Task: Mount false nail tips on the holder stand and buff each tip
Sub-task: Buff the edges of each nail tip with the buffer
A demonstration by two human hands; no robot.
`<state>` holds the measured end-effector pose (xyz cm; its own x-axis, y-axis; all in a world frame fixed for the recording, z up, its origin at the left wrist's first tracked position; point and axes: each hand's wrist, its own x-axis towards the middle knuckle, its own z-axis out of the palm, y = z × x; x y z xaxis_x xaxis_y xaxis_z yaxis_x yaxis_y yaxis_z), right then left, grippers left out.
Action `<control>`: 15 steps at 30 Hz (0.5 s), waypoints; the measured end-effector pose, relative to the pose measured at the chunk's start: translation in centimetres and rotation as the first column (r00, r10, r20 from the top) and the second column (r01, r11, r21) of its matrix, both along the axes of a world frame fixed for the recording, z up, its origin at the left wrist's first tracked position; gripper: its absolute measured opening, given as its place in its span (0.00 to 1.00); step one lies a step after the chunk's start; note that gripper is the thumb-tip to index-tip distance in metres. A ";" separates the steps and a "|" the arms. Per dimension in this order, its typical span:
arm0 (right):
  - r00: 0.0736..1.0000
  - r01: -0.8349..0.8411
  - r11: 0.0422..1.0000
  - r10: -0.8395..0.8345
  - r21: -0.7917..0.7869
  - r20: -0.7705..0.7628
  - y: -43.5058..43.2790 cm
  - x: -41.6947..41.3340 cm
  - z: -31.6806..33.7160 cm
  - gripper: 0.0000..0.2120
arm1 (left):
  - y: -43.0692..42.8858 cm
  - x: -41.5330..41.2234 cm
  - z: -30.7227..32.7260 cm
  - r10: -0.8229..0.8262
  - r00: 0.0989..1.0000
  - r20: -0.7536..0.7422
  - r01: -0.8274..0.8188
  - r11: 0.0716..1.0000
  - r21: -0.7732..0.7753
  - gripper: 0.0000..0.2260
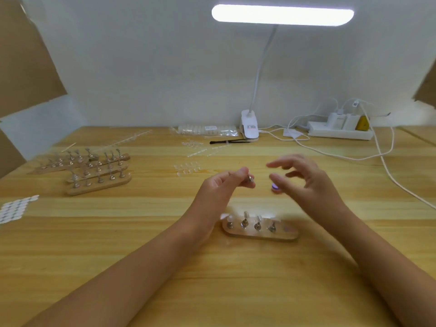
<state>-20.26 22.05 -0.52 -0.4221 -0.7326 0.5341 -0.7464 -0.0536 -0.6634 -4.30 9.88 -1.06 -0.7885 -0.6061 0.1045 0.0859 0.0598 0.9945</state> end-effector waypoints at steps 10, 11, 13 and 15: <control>0.983 -0.139 0.990 0.135 -0.028 -0.121 0.0 2.7 0.9 0.04 | -0.4 0.1 -0.1 -0.081 0.996 0.046 0.087 0.982 -0.165 0.14; 0.983 -0.124 0.992 0.122 -0.009 -0.138 0.1 2.4 1.2 0.03 | -0.4 0.0 -0.1 -0.079 0.995 0.054 0.089 0.973 -0.215 0.17; 0.995 -0.099 0.995 0.099 0.004 -0.024 0.8 1.5 2.0 0.04 | -0.7 -0.1 -0.2 -0.042 0.999 0.035 0.049 0.963 -0.265 0.26; 0.967 -0.130 0.991 0.123 0.016 0.223 2.0 0.7 2.6 0.04 | -1.3 0.0 0.1 0.017 1.000 -0.015 -0.020 0.968 -0.251 0.27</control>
<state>-19.51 24.10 2.06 -0.4300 -0.8019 0.4148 -0.5696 -0.1155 -0.8137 -4.28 8.55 -0.99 -0.7748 -0.5739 0.2651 0.0945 0.3095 0.9462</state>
